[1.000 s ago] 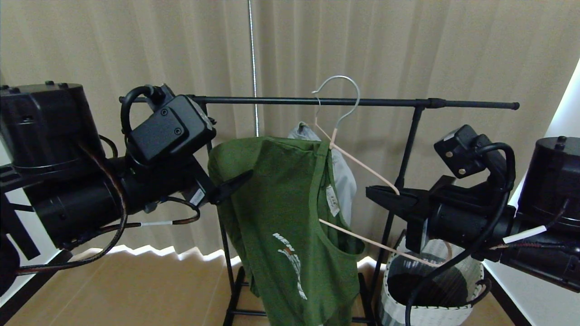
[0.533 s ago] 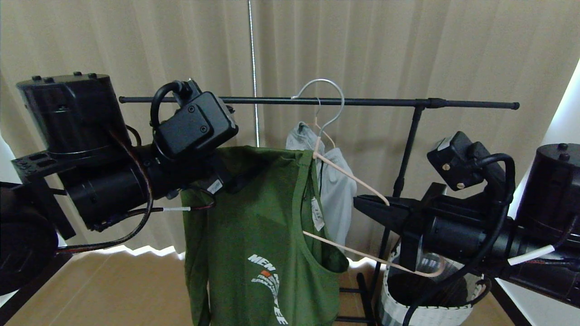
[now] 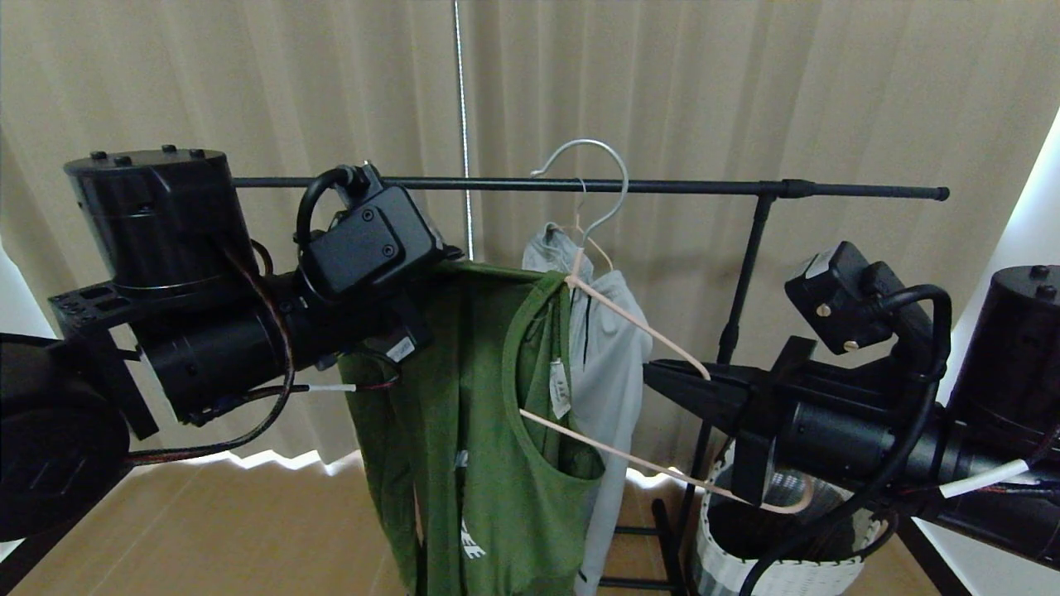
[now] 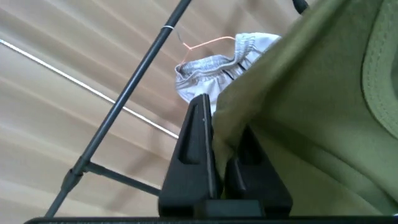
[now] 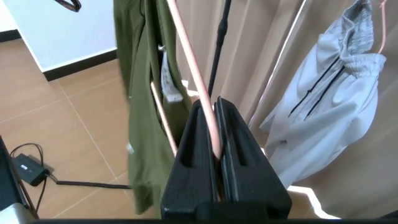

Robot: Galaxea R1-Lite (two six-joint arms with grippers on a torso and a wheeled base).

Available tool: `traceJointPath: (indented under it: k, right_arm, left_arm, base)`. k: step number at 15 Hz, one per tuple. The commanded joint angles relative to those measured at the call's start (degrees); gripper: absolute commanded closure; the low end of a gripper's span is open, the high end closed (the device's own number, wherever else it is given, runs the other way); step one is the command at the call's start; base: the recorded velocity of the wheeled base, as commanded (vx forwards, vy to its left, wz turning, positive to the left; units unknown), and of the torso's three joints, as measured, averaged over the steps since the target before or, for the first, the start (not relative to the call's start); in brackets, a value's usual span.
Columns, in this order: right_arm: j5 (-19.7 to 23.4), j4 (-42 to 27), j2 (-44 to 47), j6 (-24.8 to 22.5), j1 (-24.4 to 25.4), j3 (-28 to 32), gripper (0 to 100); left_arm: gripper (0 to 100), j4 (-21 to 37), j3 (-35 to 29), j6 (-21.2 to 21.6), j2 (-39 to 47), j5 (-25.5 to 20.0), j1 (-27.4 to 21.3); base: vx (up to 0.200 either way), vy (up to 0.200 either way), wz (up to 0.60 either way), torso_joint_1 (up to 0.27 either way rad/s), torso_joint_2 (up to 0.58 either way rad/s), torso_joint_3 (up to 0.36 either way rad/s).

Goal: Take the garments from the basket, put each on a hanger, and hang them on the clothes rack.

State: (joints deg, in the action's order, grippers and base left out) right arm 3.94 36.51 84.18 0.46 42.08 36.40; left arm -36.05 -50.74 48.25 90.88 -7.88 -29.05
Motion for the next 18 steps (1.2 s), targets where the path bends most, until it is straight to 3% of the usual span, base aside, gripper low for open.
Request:
traceJointPath:
  k: [1, 4, 5, 7, 10, 13, 18]
  right_arm:
    - [-0.1, 0.0, -0.1, 0.0, 0.0, 0.0, 100]
    - [-0.3, -0.4, 0.0, 0.0, -0.1, -0.1, 100]
    - [-0.4, -0.6, 0.0, 0.0, -0.1, -0.2, 0]
    - [-0.5, -0.1, 0.2, 0.0, -0.2, -0.6, 0]
    - [-2.6, 0.1, -0.1, 0.1, -1.3, -0.9, 0]
    - [-4.6, 0.2, -0.2, 0.1, -1.8, -3.2, 0]
    - [-4.5, 4.3, 0.3, 0.1, -1.7, -6.1, 0]
  left_arm:
    - [100, -0.2, 0.1, -0.1, 0.0, 0.2, 0.0]
    - [100, -0.3, 2.1, -0.1, 0.0, 0.7, 0.0]
    - [100, -0.3, 2.5, -0.1, -0.1, 0.7, 0.0]
    - [100, -0.3, 2.6, -0.2, -0.3, 2.8, 0.0]
    - [100, -0.3, 2.6, -1.9, -0.2, 10.9, 0.1]
    - [100, -0.3, 2.1, -8.1, 0.7, 24.0, 0.2]
    - [100, -0.3, -0.9, -11.3, 1.0, 25.8, 0.3]
  base:
    - [0.0, 0.0, 0.0, 0.0, 0.0, 0.0]
    - [0.0, 0.0, 0.0, 0.0, 0.0, 0.0]
    - [0.0, 0.0, 0.0, 0.0, 0.0, 0.0]
    - [0.0, 0.0, 0.0, 0.0, 0.0, 0.0]
    - [0.0, 0.0, 0.0, 0.0, 0.0, 0.0]
    - [0.0, 0.0, 0.0, 0.0, 0.0, 0.0]
    - [0.0, 0.0, 0.0, 0.0, 0.0, 0.0]
